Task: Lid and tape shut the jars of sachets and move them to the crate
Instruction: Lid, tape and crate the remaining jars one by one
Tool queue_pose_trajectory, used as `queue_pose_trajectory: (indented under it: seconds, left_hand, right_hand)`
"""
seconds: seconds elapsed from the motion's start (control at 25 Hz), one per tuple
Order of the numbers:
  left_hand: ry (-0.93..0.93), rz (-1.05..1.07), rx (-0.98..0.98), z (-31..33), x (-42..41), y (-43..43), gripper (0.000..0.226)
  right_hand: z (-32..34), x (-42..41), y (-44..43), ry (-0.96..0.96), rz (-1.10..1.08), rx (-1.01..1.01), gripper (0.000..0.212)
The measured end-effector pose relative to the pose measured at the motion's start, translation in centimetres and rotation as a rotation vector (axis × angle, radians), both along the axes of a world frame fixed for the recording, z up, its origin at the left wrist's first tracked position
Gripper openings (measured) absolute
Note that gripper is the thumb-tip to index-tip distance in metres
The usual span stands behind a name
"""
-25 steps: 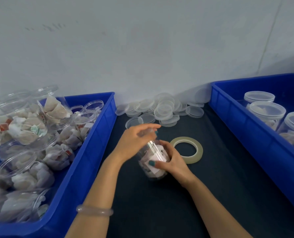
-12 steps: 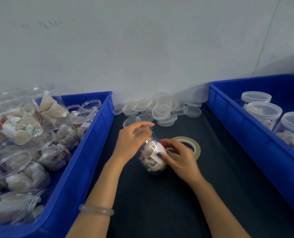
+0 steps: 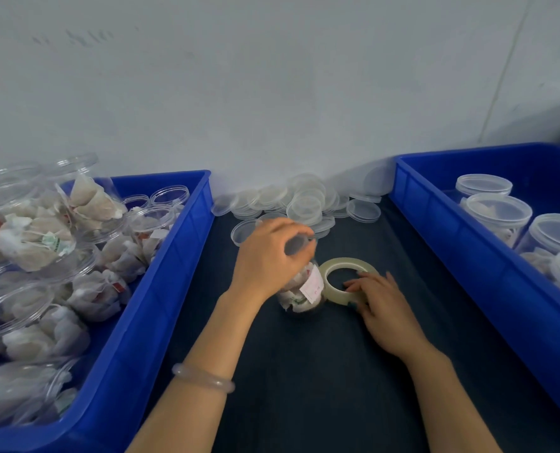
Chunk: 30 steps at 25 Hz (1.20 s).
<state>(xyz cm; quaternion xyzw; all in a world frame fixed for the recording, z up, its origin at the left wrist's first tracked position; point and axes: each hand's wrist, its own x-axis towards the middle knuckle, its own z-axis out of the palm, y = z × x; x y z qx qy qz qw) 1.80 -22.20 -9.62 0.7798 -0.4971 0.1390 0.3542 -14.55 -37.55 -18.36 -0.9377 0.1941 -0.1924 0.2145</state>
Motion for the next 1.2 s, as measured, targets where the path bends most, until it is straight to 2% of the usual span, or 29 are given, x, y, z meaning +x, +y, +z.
queue_pose_trajectory:
  seconds: [0.12, 0.2, 0.28, 0.4, 0.52, 0.6, 0.68, 0.88, 0.96, 1.08, 1.16, 1.2]
  left_hand:
    - [-0.138, -0.053, 0.026, -0.1, -1.1, -0.4, 0.043]
    - [-0.178, -0.028, 0.027, -0.2, -1.1, -0.3, 0.044]
    - [-0.196, -0.03, 0.035, -0.2, -1.1, -0.3, 0.046]
    - [-0.257, -0.063, 0.146, 0.2, -1.0, -1.3, 0.05]
    - [-0.367, -0.07, 0.195, -0.4, -1.5, -2.5, 0.041]
    - [-0.419, -0.016, 0.151, -1.3, -2.4, -2.7, 0.043]
    - [-0.359, -0.017, 0.011, -2.1, -3.6, -2.8, 0.048]
    - [-0.354, -0.008, -0.251, -3.5, -5.4, -2.9, 0.034]
    - [-0.27, -0.01, -0.36, -3.7, -5.5, -2.9, 0.026]
    - [-0.042, -0.034, -0.51, -3.3, -5.3, -2.8, 0.012]
    - [0.065, -0.038, -0.504, -2.7, -5.2, -2.7, 0.007]
    - [0.052, -0.026, -0.469, -2.6, -5.1, -2.6, 0.009]
  right_hand:
    - [0.1, -0.1, 0.3, 0.049, -0.109, -0.054, 0.021]
    - [0.3, -0.3, 0.5, -0.01, -0.19, -0.021, 0.017]
    - [0.7, -0.6, 0.6, -0.146, -0.251, 0.142, 0.012]
    - [1.5, -0.2, 1.0, -0.404, -0.18, 0.592, 0.008]
    - [2.2, -0.1, 1.9, -0.543, -0.029, 0.775, 0.013]
    - [2.4, 0.0, 2.3, -0.554, 0.032, 0.78, 0.019]
    - [2.7, 0.0, 2.5, -0.557, 0.092, 0.757, 0.022]
    - [3.0, 0.0, 3.2, -0.592, 0.233, 0.746, 0.028]
    - [2.8, 0.0, 3.4, -0.589, 0.237, 0.723, 0.023]
    - [2.5, 0.1, 3.7, -0.601, 0.231, 0.645, 0.018]
    - [2.4, 0.2, 3.7, -0.6, 0.206, 0.529, 0.016]
    - [2.2, 0.2, 3.6, -0.589, 0.182, 0.449, 0.016]
